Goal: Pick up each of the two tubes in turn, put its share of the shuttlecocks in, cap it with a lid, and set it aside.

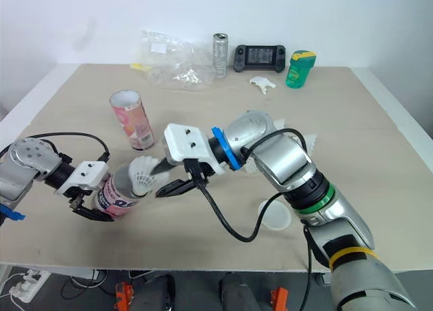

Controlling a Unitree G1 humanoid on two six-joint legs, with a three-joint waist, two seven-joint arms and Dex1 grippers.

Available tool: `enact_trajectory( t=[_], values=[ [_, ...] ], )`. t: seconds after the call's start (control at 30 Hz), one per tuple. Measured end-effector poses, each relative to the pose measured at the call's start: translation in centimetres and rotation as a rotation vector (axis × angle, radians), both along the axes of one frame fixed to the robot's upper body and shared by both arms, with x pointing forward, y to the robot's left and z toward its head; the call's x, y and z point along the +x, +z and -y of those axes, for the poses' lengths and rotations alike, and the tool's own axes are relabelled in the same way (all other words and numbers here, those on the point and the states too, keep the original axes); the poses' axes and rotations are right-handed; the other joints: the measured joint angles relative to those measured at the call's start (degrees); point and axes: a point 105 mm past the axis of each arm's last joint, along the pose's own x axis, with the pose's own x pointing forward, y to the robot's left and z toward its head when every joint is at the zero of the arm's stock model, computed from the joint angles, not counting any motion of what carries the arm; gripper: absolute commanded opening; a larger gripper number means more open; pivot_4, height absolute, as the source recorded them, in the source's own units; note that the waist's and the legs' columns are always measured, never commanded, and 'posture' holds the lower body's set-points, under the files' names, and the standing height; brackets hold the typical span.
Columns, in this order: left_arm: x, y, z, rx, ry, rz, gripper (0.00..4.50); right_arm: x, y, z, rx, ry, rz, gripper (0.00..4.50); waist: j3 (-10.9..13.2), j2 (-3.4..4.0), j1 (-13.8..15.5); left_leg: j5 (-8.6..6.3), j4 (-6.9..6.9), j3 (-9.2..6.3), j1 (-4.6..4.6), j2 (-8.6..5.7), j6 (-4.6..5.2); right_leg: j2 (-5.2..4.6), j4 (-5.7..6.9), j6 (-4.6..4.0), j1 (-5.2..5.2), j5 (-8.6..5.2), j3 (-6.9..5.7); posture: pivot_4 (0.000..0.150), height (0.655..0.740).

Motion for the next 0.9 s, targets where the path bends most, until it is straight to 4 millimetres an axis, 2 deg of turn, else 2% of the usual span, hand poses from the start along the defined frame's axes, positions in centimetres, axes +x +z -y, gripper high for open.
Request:
enact_trajectory(
  t=[0.13, 0.23, 0.3, 0.33, 0.4, 0.47, 0.57, 0.7, 0.8, 0.83, 0.9],
  values=[
    [-0.1, 0.0, 0.0, -0.004, 0.004, -0.001, 3.77, -0.8, 2.5, 2.1, 0.09, -0.032, -0.038, 3.33, 0.0, -0.03, 0.1, -0.07, -0.05, -0.04, 0.03, 0.01, 0.06, 0.01, 0.06, -0.12, 0.0, -0.13, -0.07, 0.15, 0.7236],
    [-0.5, -0.2, -0.1, -0.013, 0.007, -0.009, 3.77, -0.6, 2.5, 4.5, 0.129, -0.156, -0.053, 3.33, -0.1, -0.11, 0.2, -0.18, -0.07, -0.07, 0.05, 0.01, 0.09, 0.01, 0.07, -0.12, 0.03, -0.27, -0.11, 0.15, 0.7236],
    [-0.6, -0.2, -0.2, -0.014, 0.013, -0.009, 3.77, 0.4, 1.4, 6.5, 0.154, -0.307, -0.07, 3.33, -0.1, -0.17, 0.2, -0.22, -0.1, -0.08, 0.06, 0.0, 0.12, 0.01, 0.07, -0.08, 0.04, -0.32, -0.11, 0.15, 0.7236],
    [-0.7, -0.1, 0.0, -0.017, 0.008, -0.008, 3.77, 0.8, 0.0, 8.5, 0.164, -0.436, -0.095, 3.33, -0.2, -0.35, 0.3, -0.23, -0.17, -0.09, 0.04, -0.01, 0.13, 0.01, 0.06, 0.02, 0.05, -0.36, -0.11, 0.15, 0.7236],
    [-0.9, -0.2, 0.0, -0.02, 0.008, -0.011, 3.77, 1.0, -1.0, 9.5, 0.16, -0.501, -0.113, 3.33, -0.3, -0.44, 0.4, -0.24, -0.19, -0.09, 0.05, -0.03, 0.13, 0.01, 0.06, 0.13, 0.13, -0.45, -0.14, 0.15, 0.7236],
    [-1.1, -0.2, -0.3, -0.019, 0.014, -0.017, 3.77, 1.5, -3.9, 11.9, 0.138, -0.684, -0.18, 3.33, -0.2, -0.33, 0.2, -0.35, -0.14, 0.02, 0.01, -0.02, 0.0, 0.0, 0.16, 0.13, 0.04, -0.51, -0.1, 0.15, 0.7236],
    [-1.4, -0.4, -0.7, -0.018, 0.037, -0.025, 3.77, 0.9, -6.8, 14.4, 0.122, -0.9, -0.212, 3.33, -0.3, -0.26, -0.2, -0.43, -0.15, -0.06, 0.18, 0.03, 0.14, 0.1, 0.18, 0.09, 0.16, -0.58, -0.12, 0.15, 0.7236],
    [-1.8, -0.5, -0.7, -0.022, 0.04, -0.029, 3.77, 1.9, -8.6, 16.0, 0.104, -1.051, -0.222, 3.33, -0.3, -0.27, -0.3, -0.43, -0.01, -0.01, 0.16, 0.0, 0.14, 0.05, 0.16, 0.0, 0.18, -0.61, -0.07, 0.15, 0.7236],
    [-1.9, -0.5, -0.7, -0.02, 0.044, -0.034, 3.77, 3.2, -9.8, 16.3, 0.096, -1.104, -0.231, 3.33, -0.3, -0.32, -0.6, -0.43, 0.08, 0.0, 0.15, 0.0, 0.14, 0.04, 0.14, -0.02, 0.21, -0.56, -0.04, 0.15, 0.7236],
    [-2.0, -0.5, -0.8, -0.02, 0.048, -0.034, 3.77, 4.5, -10.6, 16.3, 0.091, -1.149, -0.238, 3.33, -0.3, -0.35, -0.8, -0.43, 0.14, 0.0, 0.16, 0.01, 0.14, 0.04, 0.14, -0.03, 0.22, -0.52, -0.05, 0.15, 0.7236],
    [-2.0, -0.5, -0.8, -0.019, 0.05, -0.033, 3.77, 5.7, -11.5, 16.6, 0.082, -1.205, -0.253, 3.33, -0.3, -0.34, -0.9, -0.43, 0.16, 0.01, 0.14, -0.01, 0.14, 0.03, 0.14, -0.03, 0.21, -0.51, -0.05, 0.15, 0.7236]
  ],
)
